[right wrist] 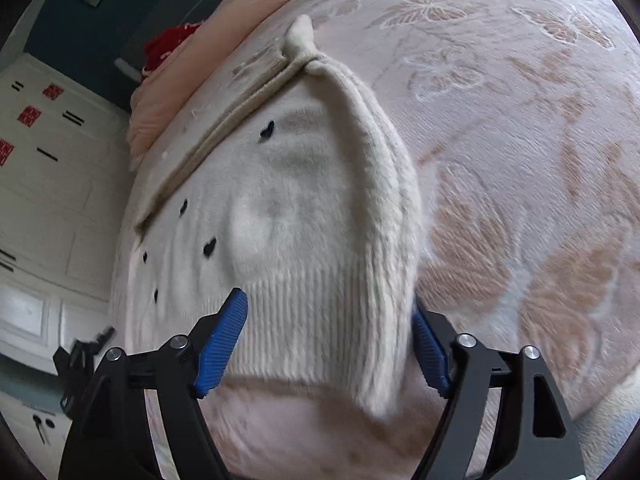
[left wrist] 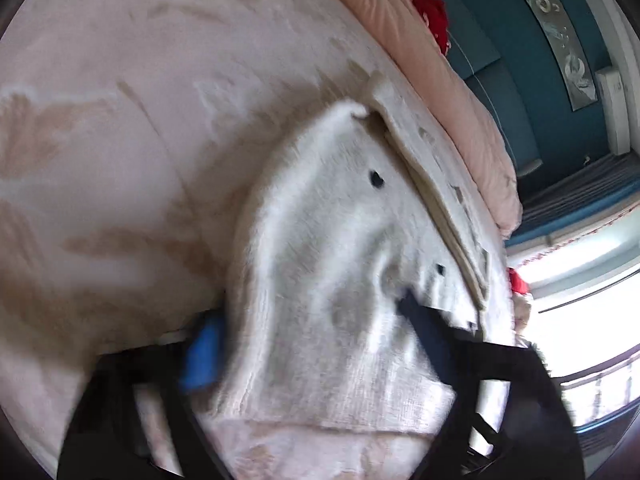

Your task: Fold small clothes

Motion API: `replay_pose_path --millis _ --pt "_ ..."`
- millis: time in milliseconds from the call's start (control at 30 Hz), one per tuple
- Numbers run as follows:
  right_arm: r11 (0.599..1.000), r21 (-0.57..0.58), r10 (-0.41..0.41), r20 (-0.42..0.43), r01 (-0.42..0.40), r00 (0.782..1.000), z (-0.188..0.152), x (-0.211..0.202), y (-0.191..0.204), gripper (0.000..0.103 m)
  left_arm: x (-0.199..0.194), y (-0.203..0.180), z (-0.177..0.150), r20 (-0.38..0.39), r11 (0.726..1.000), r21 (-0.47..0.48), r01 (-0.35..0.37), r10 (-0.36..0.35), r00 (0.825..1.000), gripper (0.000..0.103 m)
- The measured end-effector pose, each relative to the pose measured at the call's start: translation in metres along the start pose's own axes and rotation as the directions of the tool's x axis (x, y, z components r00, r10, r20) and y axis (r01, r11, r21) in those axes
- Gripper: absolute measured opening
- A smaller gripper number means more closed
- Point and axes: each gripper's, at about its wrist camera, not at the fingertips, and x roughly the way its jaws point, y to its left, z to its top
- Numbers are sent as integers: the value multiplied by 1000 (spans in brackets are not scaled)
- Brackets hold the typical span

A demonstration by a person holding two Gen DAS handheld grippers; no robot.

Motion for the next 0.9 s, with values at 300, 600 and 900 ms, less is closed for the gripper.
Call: replay_pose_path --millis 300,600,900 --pt "994 -38 99 27 -98 995 11 -61 23 9 -59 -17 6 -23 1000 14 26 -25 999 6" --pt "918 -395 -119 -204 30 972 -63 -143 14 9 -165 -12 -69 -201 977 215 -3 47 978 5" --pt "849 -520 -156 -418 -95 895 -147 -217 7 9 -235 -6 -154 -387 980 197 6 72 919 5"
